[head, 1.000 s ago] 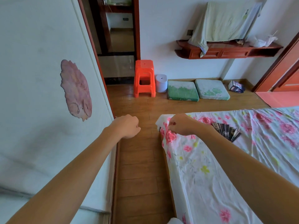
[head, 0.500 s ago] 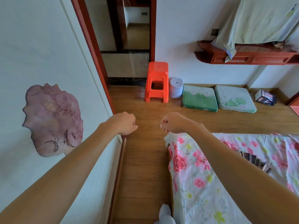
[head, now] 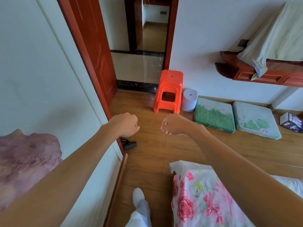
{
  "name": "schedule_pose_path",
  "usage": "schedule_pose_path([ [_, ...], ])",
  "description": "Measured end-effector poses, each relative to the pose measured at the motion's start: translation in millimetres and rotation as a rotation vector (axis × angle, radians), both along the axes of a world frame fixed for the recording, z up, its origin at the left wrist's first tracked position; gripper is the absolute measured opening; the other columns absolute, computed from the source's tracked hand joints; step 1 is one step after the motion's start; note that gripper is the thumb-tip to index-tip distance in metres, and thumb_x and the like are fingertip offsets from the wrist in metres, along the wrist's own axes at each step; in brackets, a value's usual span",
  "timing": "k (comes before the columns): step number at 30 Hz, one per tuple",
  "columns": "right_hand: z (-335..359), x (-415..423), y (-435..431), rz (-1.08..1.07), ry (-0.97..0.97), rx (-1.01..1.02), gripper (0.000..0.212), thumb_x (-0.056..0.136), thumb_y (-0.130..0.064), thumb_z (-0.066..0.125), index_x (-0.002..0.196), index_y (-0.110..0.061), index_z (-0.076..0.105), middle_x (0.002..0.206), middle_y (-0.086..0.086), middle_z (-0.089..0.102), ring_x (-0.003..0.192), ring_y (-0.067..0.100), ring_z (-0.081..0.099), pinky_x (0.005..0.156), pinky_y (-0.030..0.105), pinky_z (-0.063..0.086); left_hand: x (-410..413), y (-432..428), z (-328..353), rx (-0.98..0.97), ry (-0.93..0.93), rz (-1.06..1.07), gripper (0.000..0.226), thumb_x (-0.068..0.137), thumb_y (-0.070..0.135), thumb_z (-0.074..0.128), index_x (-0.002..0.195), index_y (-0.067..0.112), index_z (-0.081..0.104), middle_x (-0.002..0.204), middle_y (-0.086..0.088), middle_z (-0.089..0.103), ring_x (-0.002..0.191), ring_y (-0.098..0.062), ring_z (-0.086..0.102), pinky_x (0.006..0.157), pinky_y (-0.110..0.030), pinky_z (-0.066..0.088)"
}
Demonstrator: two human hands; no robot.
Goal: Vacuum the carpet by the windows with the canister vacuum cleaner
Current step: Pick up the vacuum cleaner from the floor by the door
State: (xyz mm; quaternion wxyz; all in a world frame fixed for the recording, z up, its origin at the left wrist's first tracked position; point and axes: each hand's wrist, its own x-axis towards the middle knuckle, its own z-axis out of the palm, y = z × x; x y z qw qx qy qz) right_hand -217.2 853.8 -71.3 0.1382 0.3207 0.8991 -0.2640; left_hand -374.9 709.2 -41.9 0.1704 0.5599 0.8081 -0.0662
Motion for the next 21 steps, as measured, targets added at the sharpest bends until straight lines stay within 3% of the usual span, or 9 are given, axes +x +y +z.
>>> schedule_pose_path([
  [5,1.2,-57.7,65.2,0.0,0.027,0.012,0.025,0.092,-0.021,0.051,0.099,-0.011,0.073,0.095,0.005,0.072,0.088,0.022,0.067,0.084,0.04,0.057,-63.3,72.4,-8.5,-0.023,-0.009,-0.034,0.032,0.103,0.031,0.043,0.097,0.01,0.066,0.087,-0.006,0.068,0.08,-0.022,0.067,0.077,-0.038,0.056],
  [9,5.0,-99.6,115.1,-0.024,0.012,0.044,0.027,0.093,-0.02,0.048,0.098,-0.01,0.072,0.099,0.008,0.072,0.092,0.025,0.067,0.086,0.04,0.055,-106.9,126.6,-10.6,-0.047,-0.025,-0.068,0.034,0.103,0.031,0.042,0.094,0.009,0.067,0.089,-0.007,0.07,0.081,-0.024,0.067,0.062,-0.031,0.046],
  [12,5.0,-123.2,147.3,-0.021,0.009,0.042,0.027,0.093,-0.019,0.048,0.102,-0.008,0.071,0.103,0.009,0.071,0.097,0.026,0.066,0.087,0.039,0.054,-132.3,161.1,-12.4,-0.035,-0.036,-0.071,0.034,0.103,0.031,0.042,0.092,0.01,0.066,0.085,-0.005,0.067,0.077,-0.023,0.065,0.062,-0.033,0.046],
  [16,-2.8,-154.1,193.7,0.027,-0.015,0.048,0.027,0.091,-0.016,0.049,0.102,-0.005,0.072,0.104,0.012,0.071,0.097,0.029,0.067,0.086,0.04,0.054,-158.0,201.0,-24.7,-0.095,-0.082,-0.099,0.036,0.102,0.027,0.044,0.071,0.01,0.052,0.059,0.0,0.046,0.052,-0.017,0.043,0.056,-0.033,0.038],
  [18,-7.0,-171.6,220.8,0.05,-0.006,0.049,0.027,0.091,-0.016,0.049,0.099,-0.005,0.072,0.1,0.011,0.072,0.094,0.028,0.067,0.084,0.041,0.054,-172.9,220.1,-27.4,-0.119,-0.094,-0.084,0.035,0.101,0.026,0.045,0.069,0.012,0.048,0.056,0.0,0.039,0.049,-0.017,0.036,0.054,-0.033,0.035],
  [21,-14.1,-205.5,262.2,0.12,0.012,0.044,0.025,0.092,-0.018,0.048,0.095,-0.008,0.071,0.098,0.009,0.072,0.092,0.027,0.067,0.083,0.04,0.055,-197.3,247.4,-28.5,-0.113,-0.083,-0.006,0.032,0.102,0.026,0.045,0.073,0.012,0.052,0.058,-0.001,0.045,0.052,-0.018,0.041,0.054,-0.032,0.035],
])
